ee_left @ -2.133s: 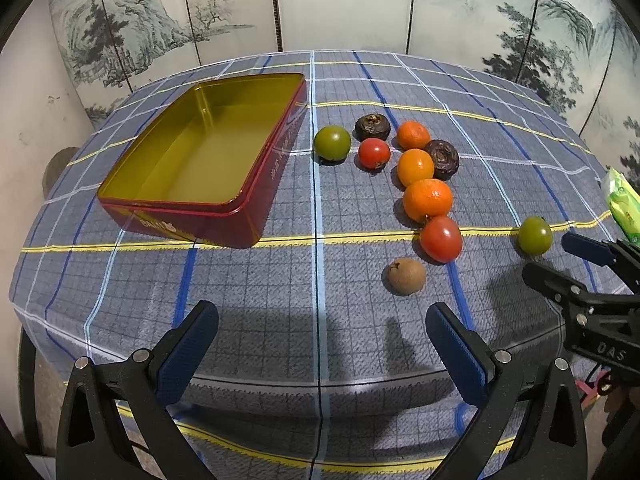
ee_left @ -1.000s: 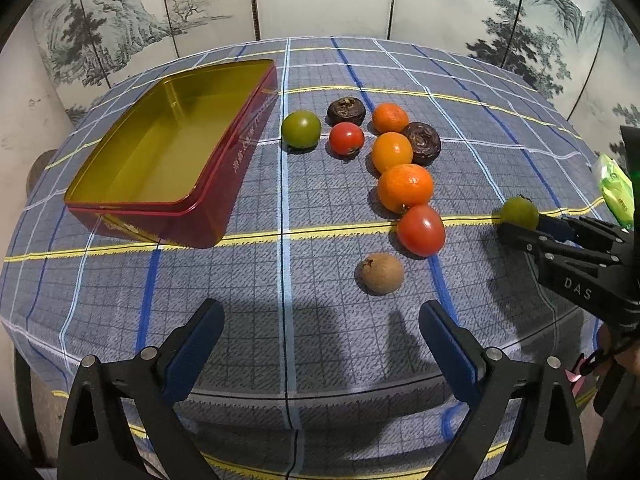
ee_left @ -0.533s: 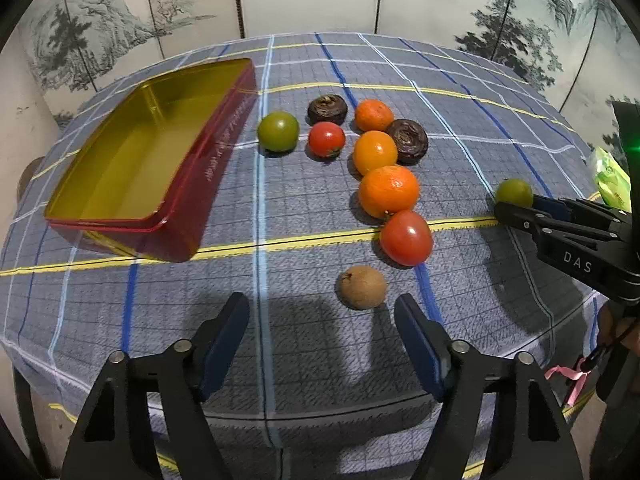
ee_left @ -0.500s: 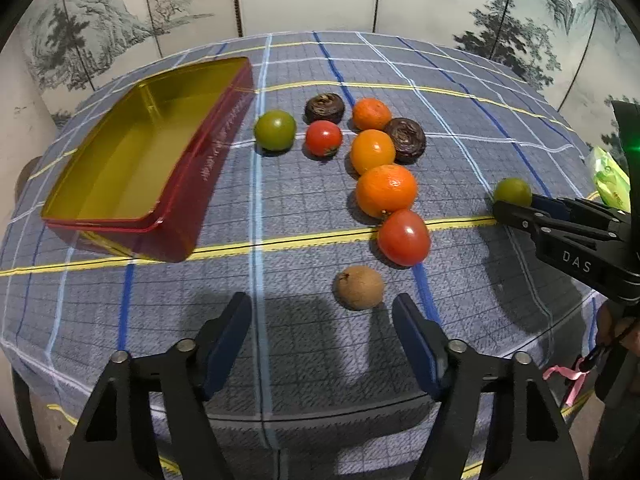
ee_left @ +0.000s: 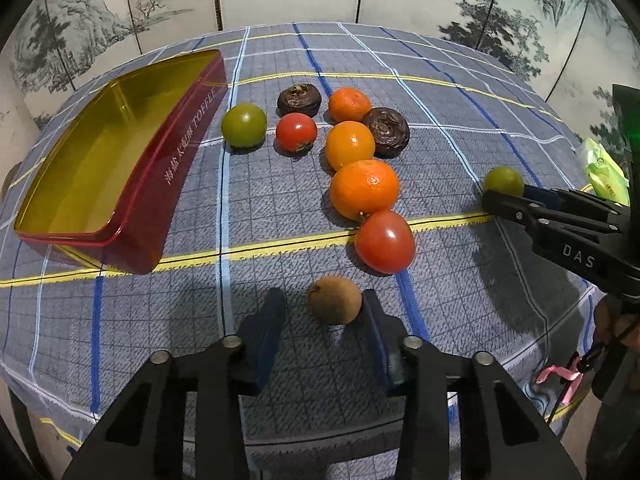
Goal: Organize fruits
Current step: 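Close the left tool around the small brown fuzzy fruit, then carry the brown fruit into the red tin and open the left tool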
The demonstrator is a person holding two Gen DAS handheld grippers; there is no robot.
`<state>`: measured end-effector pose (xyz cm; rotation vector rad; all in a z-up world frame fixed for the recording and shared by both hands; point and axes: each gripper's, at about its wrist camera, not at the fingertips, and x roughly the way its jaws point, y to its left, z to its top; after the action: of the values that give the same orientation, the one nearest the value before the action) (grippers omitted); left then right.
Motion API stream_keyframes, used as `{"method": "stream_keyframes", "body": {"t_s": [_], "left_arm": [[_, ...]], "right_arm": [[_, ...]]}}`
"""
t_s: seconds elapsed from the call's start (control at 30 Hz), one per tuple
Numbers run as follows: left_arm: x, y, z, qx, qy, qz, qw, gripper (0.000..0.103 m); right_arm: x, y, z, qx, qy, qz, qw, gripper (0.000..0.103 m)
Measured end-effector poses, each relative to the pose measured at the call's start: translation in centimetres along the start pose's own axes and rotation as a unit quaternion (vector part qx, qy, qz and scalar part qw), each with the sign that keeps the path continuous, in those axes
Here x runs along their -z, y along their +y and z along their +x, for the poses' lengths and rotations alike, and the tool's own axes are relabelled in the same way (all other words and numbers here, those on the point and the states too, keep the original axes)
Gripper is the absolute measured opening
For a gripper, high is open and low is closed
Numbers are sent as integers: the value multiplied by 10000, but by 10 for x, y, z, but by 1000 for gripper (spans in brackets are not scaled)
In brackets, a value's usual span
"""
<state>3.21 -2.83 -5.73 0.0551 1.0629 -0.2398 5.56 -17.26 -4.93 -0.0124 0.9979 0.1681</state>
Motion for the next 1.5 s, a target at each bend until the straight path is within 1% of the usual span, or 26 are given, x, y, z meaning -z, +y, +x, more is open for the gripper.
{"method": "stream_keyframes", "body": {"t_s": [0.13,0.53,0.7,0.83,1.0,1.1,1.23,1.33,1.5], "left_arm": [[0,0,0,60,-16,6,10000,27],[-4,6,-11,136,-149,0,9998,27],[-13,17,-26,124,-355,-36,9993,27],[-25,36,-43,-11,-610,-132,9980,27],[-43,73,-57,-356,-862,-357,9950,27],[-50,101,-53,-500,-819,-586,9937,27],[-54,128,-41,-682,-707,-779,9921,27],[-53,140,-33,-760,-616,-852,9915,27],[-50,147,-23,-727,-491,-942,9917,27]], "right_arm": [[0,0,1,1,3,-7,10000,33],[-1,1,1,4,4,-2,10000,33],[-1,1,1,5,7,-3,10000,34],[0,1,2,3,37,-2,10000,33],[0,3,4,31,38,-2,10000,33],[1,3,4,34,35,-2,10000,33],[0,3,4,25,35,10,10000,33],[0,3,4,35,39,6,10000,33],[0,3,4,30,39,7,10000,33]]}}
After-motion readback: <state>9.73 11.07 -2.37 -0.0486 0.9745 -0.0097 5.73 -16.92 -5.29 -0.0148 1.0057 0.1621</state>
